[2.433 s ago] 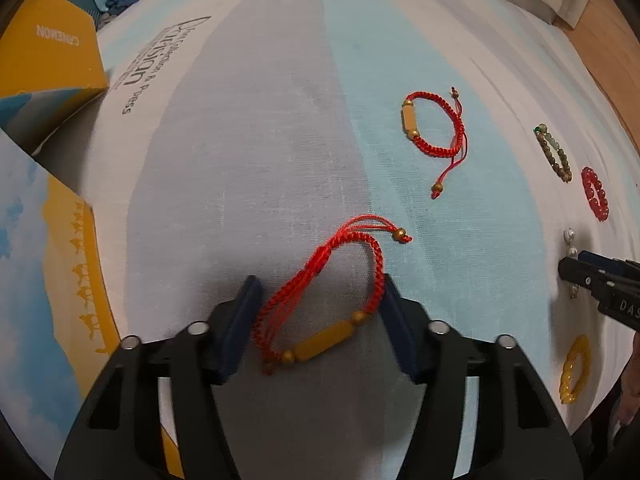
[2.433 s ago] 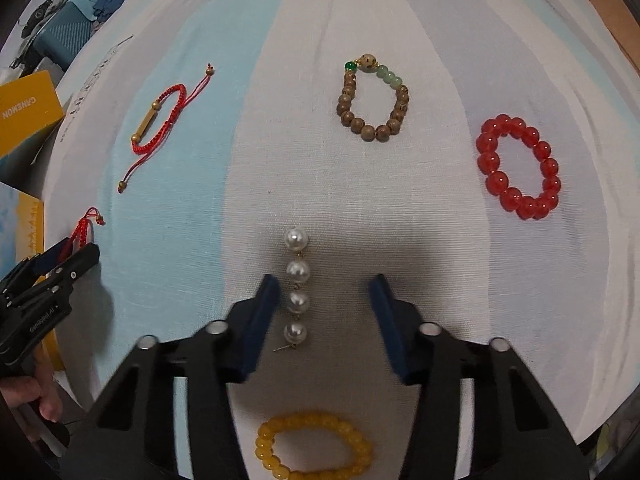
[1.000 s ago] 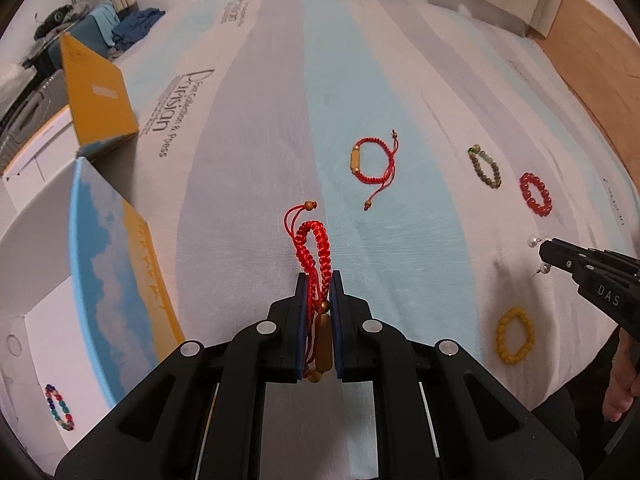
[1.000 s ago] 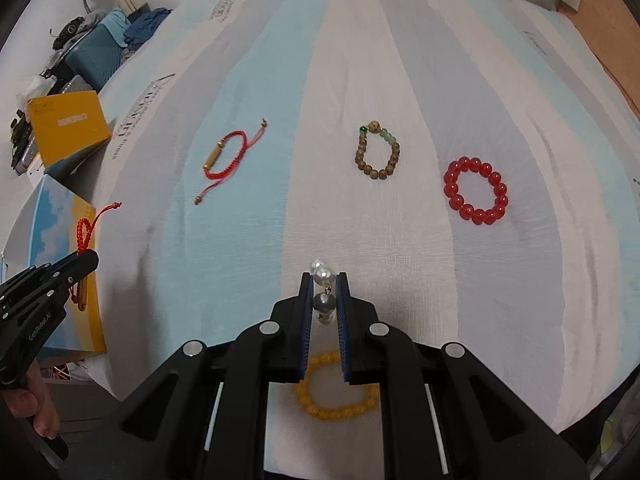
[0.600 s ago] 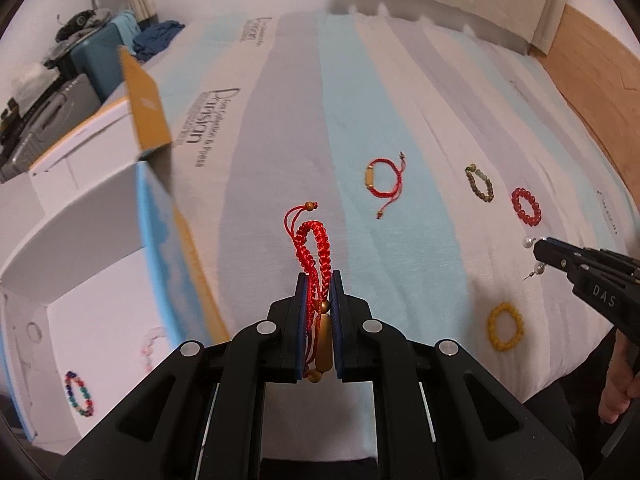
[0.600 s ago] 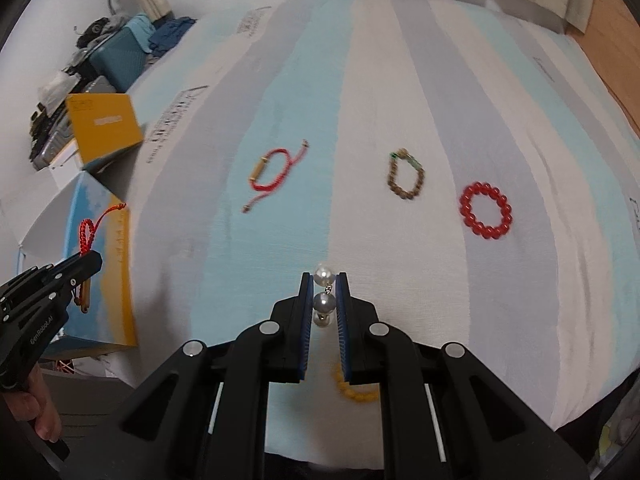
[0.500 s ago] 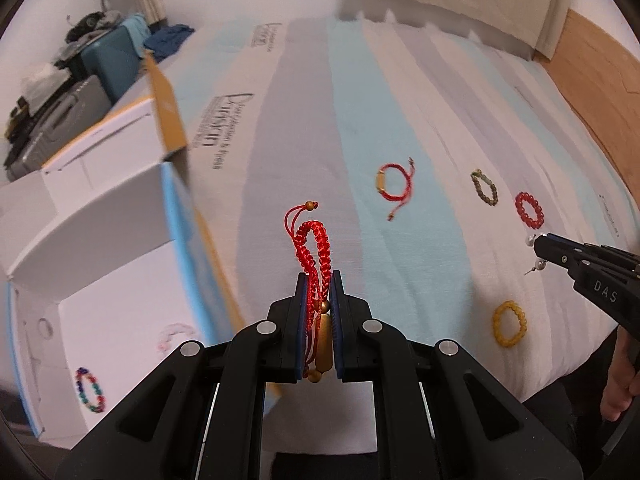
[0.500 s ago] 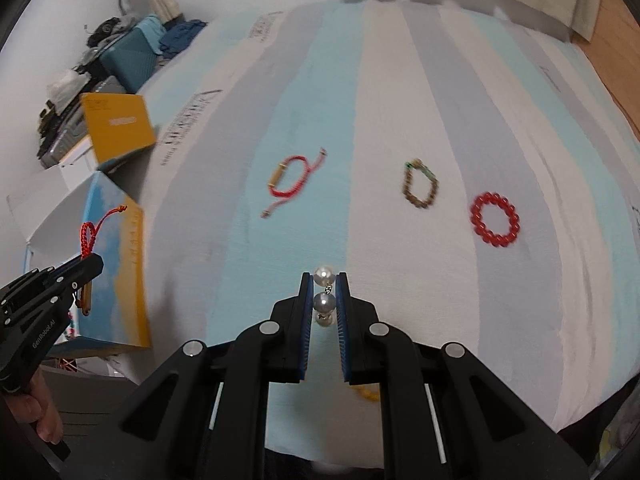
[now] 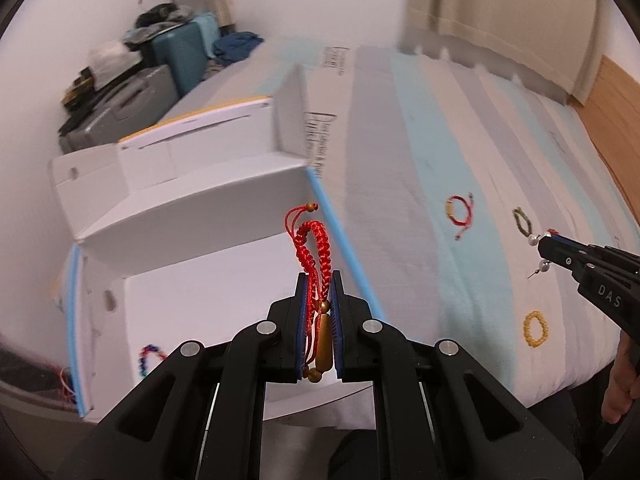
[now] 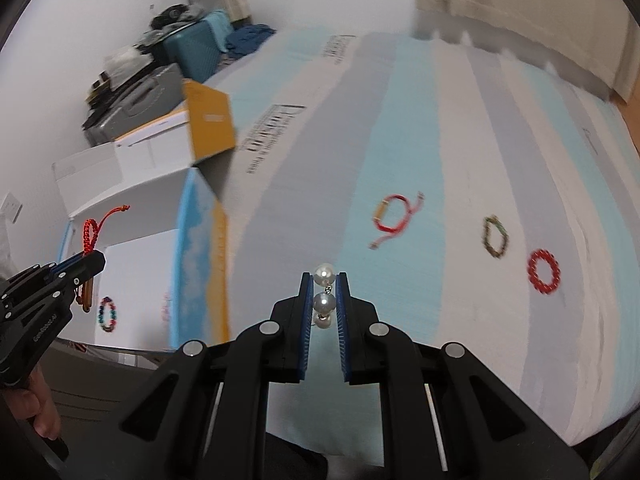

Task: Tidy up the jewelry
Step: 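Carry the pearl strand and red cord bracelet over the white box with both tools, then lower and release the pearl strand with the right tool while the left tool releases the red cord bracelet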

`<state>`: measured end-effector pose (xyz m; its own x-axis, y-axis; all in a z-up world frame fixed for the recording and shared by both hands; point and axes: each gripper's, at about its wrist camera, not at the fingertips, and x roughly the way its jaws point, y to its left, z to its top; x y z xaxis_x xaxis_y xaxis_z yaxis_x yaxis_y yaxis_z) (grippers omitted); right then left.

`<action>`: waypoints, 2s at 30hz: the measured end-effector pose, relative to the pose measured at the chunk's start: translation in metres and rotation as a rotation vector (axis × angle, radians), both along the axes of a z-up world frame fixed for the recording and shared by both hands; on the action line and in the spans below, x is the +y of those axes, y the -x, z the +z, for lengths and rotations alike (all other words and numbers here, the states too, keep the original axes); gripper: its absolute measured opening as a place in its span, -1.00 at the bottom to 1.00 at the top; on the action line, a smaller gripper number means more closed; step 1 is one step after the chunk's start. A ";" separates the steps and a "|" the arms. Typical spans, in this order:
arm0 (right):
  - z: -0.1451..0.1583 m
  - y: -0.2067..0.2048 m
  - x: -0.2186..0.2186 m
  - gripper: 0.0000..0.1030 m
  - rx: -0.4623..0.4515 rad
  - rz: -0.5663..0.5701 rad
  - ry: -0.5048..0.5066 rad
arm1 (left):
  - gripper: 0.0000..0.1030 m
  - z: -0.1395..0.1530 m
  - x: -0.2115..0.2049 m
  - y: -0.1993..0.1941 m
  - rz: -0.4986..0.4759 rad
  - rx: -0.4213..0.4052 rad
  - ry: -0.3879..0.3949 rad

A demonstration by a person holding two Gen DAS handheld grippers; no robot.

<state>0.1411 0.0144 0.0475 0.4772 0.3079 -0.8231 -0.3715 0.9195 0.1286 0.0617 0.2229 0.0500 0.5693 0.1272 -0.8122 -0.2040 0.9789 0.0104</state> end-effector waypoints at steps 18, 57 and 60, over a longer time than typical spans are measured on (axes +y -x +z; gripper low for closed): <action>0.007 0.049 0.139 -0.80 -0.015 0.206 -0.009 | -0.82 -0.014 0.110 0.069 0.181 0.038 0.015; -0.123 0.030 0.239 -0.79 0.307 0.311 0.190 | -0.81 -0.139 0.191 0.050 0.268 0.355 0.158; -0.125 0.032 0.241 -0.79 0.307 0.313 0.191 | -0.74 -0.141 0.190 0.051 0.265 0.356 0.152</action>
